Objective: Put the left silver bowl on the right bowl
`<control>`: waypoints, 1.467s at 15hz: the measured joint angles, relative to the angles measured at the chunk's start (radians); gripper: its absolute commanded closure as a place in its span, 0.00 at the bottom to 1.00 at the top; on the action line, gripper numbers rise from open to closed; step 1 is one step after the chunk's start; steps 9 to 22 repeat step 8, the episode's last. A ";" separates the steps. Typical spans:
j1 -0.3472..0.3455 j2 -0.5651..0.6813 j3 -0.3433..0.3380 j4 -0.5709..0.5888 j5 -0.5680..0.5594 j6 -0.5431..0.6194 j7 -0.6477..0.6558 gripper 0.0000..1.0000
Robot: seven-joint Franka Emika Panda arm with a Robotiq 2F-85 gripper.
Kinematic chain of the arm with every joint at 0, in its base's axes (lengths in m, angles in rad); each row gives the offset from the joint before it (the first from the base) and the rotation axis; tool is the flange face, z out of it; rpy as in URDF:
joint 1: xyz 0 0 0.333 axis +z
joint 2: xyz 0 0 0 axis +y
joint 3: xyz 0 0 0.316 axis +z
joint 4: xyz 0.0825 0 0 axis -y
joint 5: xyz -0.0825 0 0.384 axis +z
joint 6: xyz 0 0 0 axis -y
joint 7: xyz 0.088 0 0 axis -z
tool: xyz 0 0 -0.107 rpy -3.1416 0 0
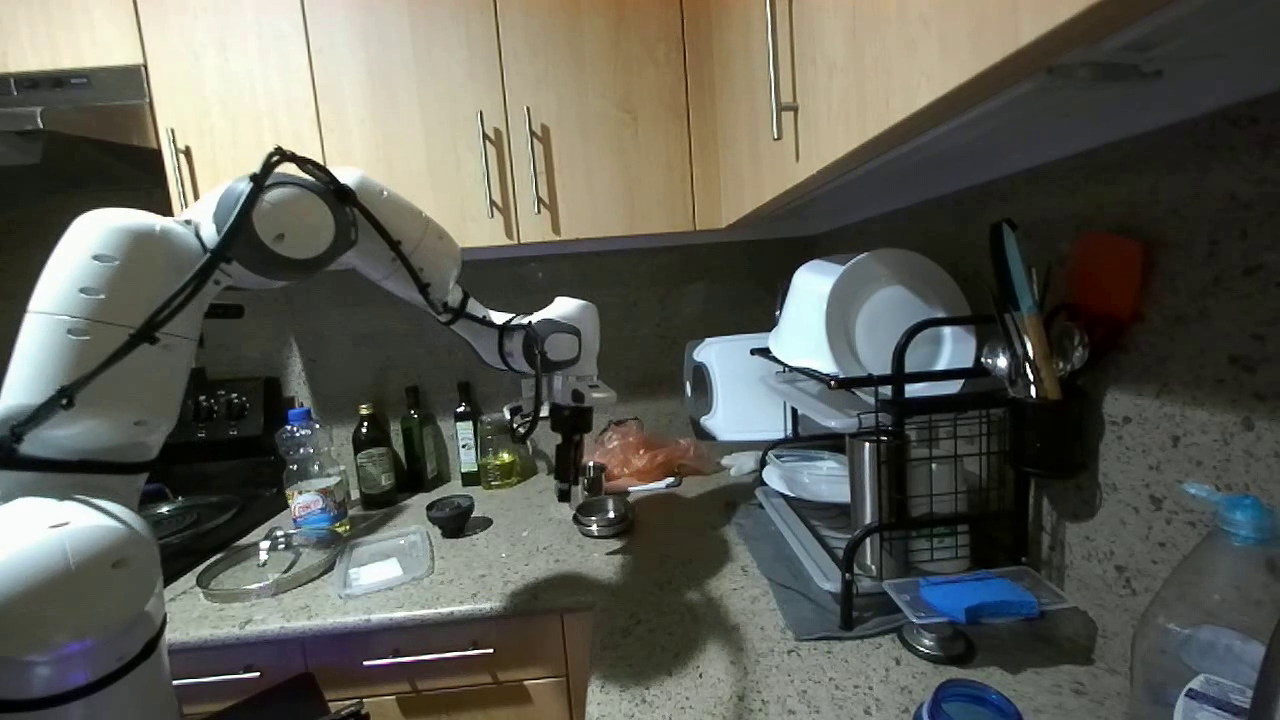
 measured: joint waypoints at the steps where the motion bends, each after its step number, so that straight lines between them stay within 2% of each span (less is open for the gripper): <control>1: 0.007 -0.035 0.003 -0.033 -0.022 -0.014 0.015 0.00; 4: 0.018 -0.123 0.025 -0.116 -0.071 -0.045 0.046 0.00; 8: 0.018 -0.203 0.055 -0.184 -0.080 -0.051 0.055 0.00; 22: 0.018 -0.203 0.055 -0.184 -0.080 -0.051 0.055 0.00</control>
